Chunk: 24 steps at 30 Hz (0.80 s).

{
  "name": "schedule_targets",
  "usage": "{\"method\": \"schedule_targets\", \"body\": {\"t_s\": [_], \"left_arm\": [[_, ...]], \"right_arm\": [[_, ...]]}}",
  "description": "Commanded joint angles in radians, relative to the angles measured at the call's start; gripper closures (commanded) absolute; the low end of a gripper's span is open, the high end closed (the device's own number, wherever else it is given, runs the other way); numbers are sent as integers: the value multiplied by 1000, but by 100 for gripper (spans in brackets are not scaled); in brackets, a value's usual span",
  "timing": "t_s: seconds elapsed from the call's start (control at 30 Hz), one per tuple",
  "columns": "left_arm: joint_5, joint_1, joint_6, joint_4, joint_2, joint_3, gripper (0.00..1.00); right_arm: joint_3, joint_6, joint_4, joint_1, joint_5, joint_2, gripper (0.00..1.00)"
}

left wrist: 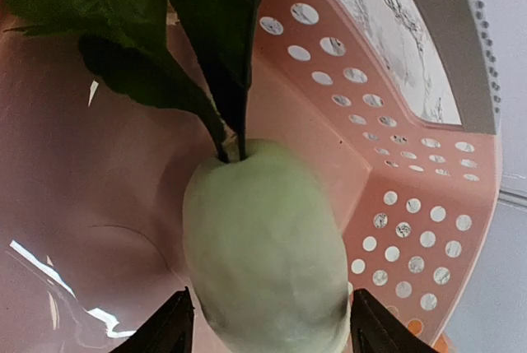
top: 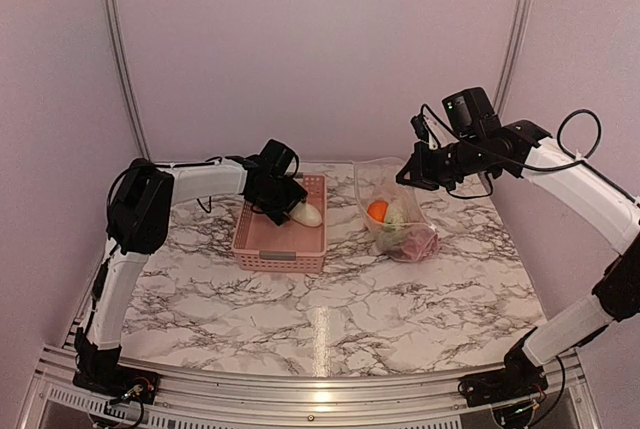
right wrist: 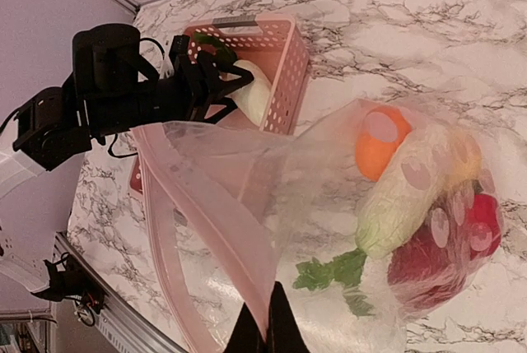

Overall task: Place the food in the zip-top bag and seal the zipper
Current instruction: Pick up the fake vegetable from the bin.

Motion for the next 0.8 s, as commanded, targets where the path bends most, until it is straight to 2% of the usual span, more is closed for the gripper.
{"method": "schedule_targets", "body": {"t_s": [0.0,0.1,0.2,0.37,0.6,0.77], "left_arm": [[-15,6,-44,-101,101,120,33],[-10,8,-53,-152,149,186,38],[-10,8,-56,-149,156,180,55],[-21,7,-18,-125,90,142,65],[-64,-3,102,-6,-122,46,66],[-31,-41,276,123,-254,9,66]], "right_arm": [[-6,-8,-2,-6,-1,-29,100],[-8,-9,-2,-7,6,-30,100],[-7,-8,0,-8,9,-28,100],[-1,-6,6,-7,20,-26,100],[30,-9,0,-8,15,1,100],[96,-23,-51,-7,14,27,100]]}}
